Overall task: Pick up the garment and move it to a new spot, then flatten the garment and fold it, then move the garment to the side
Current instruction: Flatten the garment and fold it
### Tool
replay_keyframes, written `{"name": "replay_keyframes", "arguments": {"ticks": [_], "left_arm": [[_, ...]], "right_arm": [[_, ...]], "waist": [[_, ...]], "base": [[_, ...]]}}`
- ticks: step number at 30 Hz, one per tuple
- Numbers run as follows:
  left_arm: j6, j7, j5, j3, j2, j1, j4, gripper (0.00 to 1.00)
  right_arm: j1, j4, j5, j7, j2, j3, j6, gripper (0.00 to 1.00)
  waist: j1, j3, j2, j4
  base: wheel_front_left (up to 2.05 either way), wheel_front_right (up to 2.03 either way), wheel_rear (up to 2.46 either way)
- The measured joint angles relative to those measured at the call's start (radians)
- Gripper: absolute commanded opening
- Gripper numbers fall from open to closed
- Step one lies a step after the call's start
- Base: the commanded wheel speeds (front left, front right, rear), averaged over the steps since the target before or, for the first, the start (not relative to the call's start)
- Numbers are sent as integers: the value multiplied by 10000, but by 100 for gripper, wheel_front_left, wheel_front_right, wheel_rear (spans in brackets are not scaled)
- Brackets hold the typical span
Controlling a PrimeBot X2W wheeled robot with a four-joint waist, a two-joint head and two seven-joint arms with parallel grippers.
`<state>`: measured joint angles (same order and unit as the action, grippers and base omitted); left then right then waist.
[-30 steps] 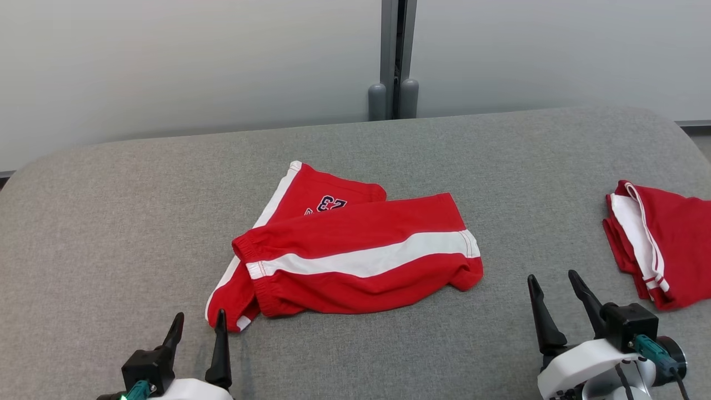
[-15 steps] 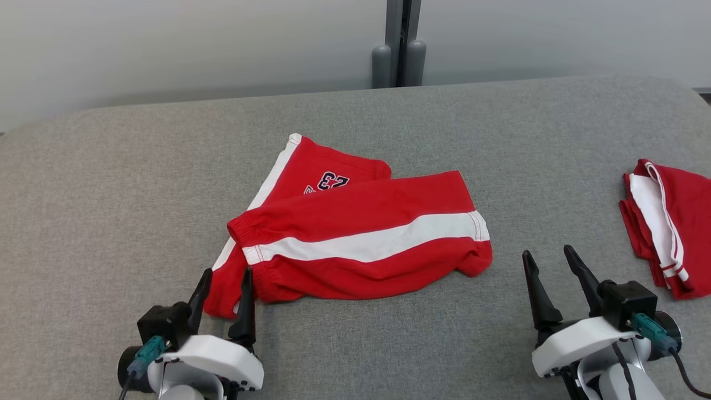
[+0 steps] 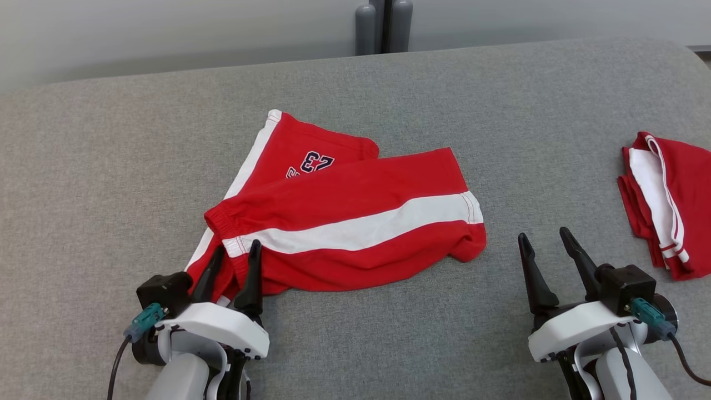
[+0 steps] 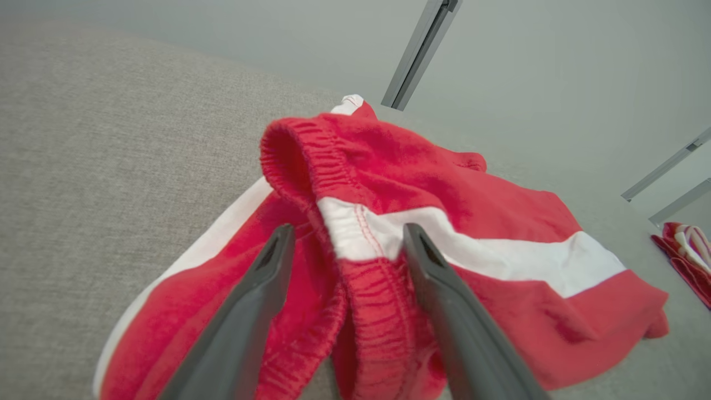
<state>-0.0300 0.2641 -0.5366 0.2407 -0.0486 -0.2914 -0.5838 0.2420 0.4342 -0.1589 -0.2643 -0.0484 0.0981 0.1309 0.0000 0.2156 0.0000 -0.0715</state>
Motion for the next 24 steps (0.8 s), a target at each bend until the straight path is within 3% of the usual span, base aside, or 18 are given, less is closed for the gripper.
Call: {"name": "replay_keyframes", "arguments": {"ticks": [1, 3, 4, 5, 16, 24], "left_arm": [[-17, 0, -13, -2, 0, -22, 0, 100], [-38, -2, -21, -21, 4, -23, 38, 45], [-38, -2, -19, -31, -2, -24, 79, 26], [-38, -2, -15, -29, 0, -24, 132, 0], [48, -2, 585, -485, 6, 341, 815, 0], [-203, 0, 1223, -769, 0, 704, 671, 0]], "right_arm": [[0, 0, 0, 0, 0, -4, 0, 100], [0, -6, -2, 0, 0, -23, 0, 100], [0, -6, -2, 0, 0, -33, 0, 100], [0, -6, -4, 0, 0, -44, 0, 100], [7, 196, -219, 0, -2, -25, 0, 100], [291, 807, -1406, 0, 17, 1018, 0, 100]], "waist": [[0, 17, 0, -11], [0, 42, 0, -19], [0, 49, 0, -16], [0, 54, 0, -10], [0, -90, 0, 601], [0, -277, 0, 1265]], "base": [[0, 0, 0], [0, 0, 0], [0, 0, 0], [0, 0, 0], [0, 0, 0], [0, 0, 0]]}}
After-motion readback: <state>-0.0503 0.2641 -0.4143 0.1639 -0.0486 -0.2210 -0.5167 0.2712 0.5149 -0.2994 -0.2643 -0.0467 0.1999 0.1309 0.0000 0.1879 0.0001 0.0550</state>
